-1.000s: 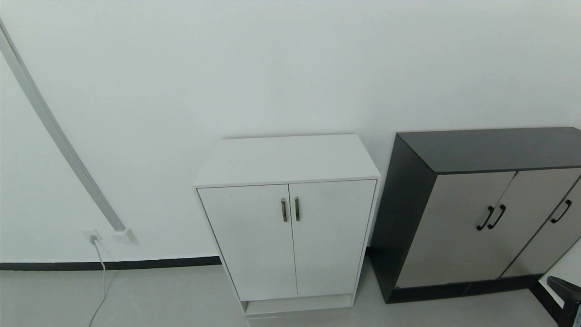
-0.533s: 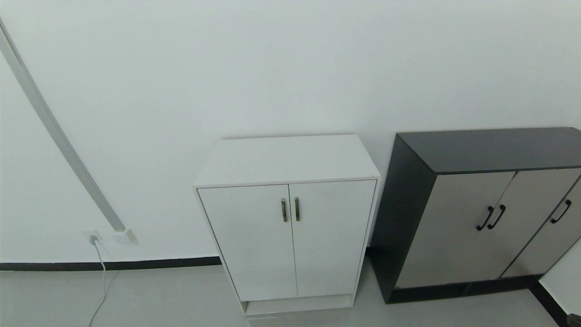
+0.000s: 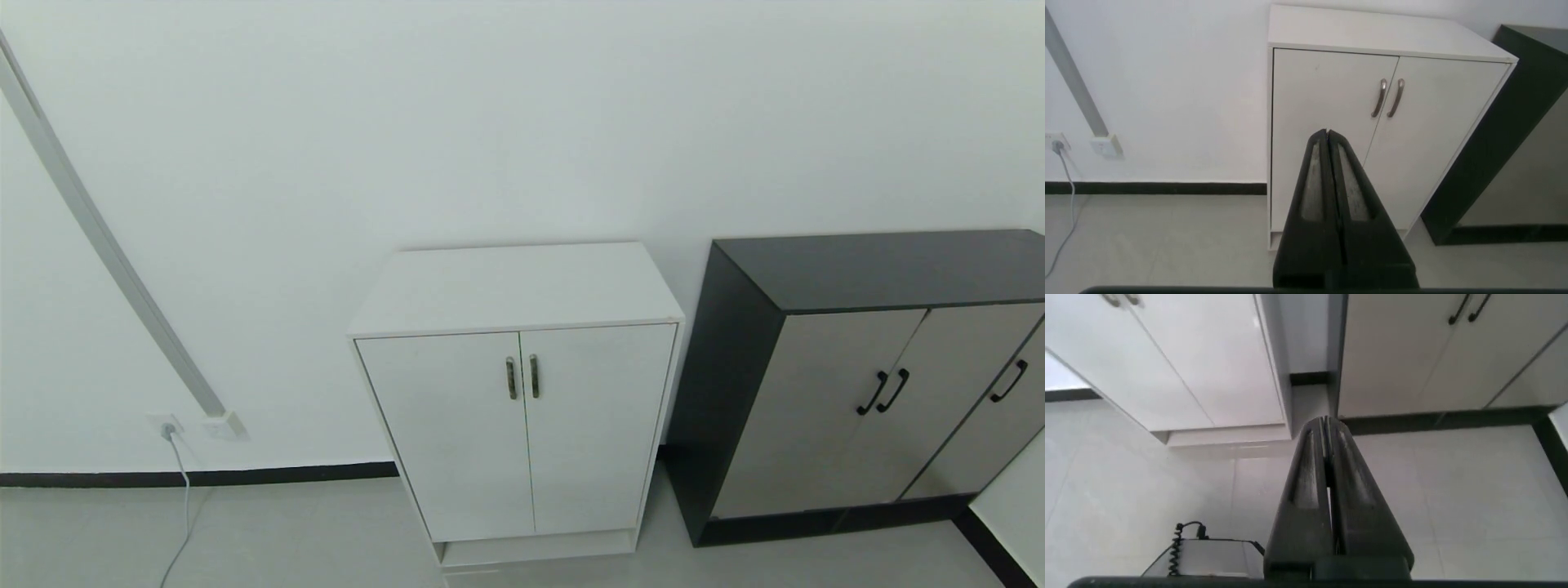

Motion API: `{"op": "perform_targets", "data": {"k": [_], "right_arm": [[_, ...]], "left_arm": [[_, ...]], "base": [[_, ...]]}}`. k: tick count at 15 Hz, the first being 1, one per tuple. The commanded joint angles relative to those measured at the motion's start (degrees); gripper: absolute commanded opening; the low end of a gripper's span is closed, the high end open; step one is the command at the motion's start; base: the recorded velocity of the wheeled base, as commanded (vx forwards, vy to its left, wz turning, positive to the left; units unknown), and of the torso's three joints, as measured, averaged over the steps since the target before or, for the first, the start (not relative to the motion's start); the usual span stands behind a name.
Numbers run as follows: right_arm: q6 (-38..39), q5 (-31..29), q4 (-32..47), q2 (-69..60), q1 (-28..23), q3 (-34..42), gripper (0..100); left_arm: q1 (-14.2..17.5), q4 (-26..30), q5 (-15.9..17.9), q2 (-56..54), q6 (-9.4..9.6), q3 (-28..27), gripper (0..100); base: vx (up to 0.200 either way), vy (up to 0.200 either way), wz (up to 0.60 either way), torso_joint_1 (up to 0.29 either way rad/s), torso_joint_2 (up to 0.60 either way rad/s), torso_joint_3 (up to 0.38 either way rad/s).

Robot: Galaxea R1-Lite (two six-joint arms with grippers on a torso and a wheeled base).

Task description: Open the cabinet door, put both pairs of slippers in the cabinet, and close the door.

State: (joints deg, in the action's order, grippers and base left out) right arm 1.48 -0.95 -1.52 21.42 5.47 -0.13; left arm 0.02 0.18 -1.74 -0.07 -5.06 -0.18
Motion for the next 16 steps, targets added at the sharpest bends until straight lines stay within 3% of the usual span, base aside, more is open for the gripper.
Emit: {"op": "perform_targets", "data": {"k": [1, 6, 16], "right_arm": [[-0.07, 0.6, 1.0, -6.39, 1.65, -0.39, 0], [-1.39, 3.32, 1.44, -12.81, 3.4, 0.13, 0], [-5.87, 4.55, 1.61, -10.61, 1.91, 0.05, 0]], "left_arm": [[-0.02, -0.01, -0.01, 0.07, -0.04, 0.01, 0], [0.06, -0.01, -0.01, 0.07, 0.05, 0.01, 0], [0.06, -0.01, -0.01, 0.07, -0.04, 0.01, 0]], "base": [[0.0, 0.0, 0.0, 0.0, 0.0, 0.0], [0.0, 0.0, 0.0, 0.0, 0.0, 0.0], [0.0, 0.0, 0.0, 0.0, 0.0, 0.0]]}}
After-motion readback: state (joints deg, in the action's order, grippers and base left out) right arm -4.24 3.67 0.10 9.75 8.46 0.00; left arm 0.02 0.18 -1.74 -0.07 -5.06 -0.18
